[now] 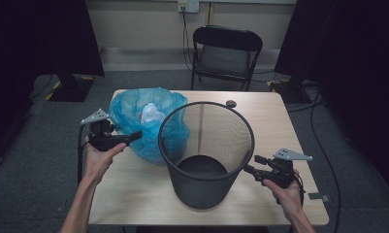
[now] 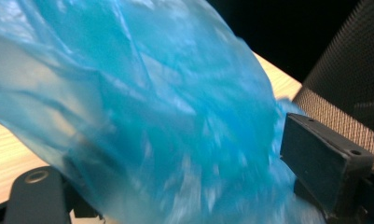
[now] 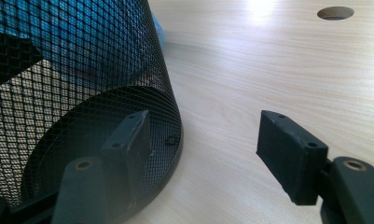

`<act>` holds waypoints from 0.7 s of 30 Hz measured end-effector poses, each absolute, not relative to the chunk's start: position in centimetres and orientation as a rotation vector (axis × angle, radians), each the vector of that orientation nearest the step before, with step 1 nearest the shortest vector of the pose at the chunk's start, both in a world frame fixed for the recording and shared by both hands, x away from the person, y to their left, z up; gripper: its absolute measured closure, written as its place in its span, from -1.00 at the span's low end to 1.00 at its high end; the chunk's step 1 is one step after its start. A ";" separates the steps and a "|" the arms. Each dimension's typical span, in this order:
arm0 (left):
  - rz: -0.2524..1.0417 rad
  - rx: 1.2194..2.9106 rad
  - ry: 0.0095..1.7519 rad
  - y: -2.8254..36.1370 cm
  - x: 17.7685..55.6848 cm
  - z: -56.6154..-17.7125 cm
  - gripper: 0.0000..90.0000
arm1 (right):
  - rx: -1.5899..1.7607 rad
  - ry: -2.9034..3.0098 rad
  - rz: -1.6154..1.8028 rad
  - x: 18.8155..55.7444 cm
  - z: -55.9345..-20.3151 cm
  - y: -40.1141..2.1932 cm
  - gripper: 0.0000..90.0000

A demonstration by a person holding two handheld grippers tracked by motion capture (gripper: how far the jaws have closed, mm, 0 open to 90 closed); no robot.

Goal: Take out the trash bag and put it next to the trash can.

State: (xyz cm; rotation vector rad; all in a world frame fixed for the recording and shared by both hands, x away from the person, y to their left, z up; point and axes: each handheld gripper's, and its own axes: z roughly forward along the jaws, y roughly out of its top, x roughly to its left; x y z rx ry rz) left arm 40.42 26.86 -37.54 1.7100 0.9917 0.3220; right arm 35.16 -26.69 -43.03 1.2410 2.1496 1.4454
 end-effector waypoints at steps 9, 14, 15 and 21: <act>0.412 1.770 0.976 27.3 37.4 -39.2 -0.66 | 1.252 2.143 1.435 35.1 -43.3 -26.9 -0.24; 0.444 1.828 0.973 27.3 35.9 -40.6 -0.65 | 1.263 2.148 1.425 35.0 -43.6 -27.1 -0.24; 0.448 1.834 0.979 27.3 35.7 -40.9 -0.65 | 1.266 2.150 1.424 35.0 -43.6 -27.1 -0.24; 0.440 1.853 1.011 27.6 34.7 -42.7 -0.62 | 1.273 2.153 1.418 35.0 -43.9 -27.1 -0.24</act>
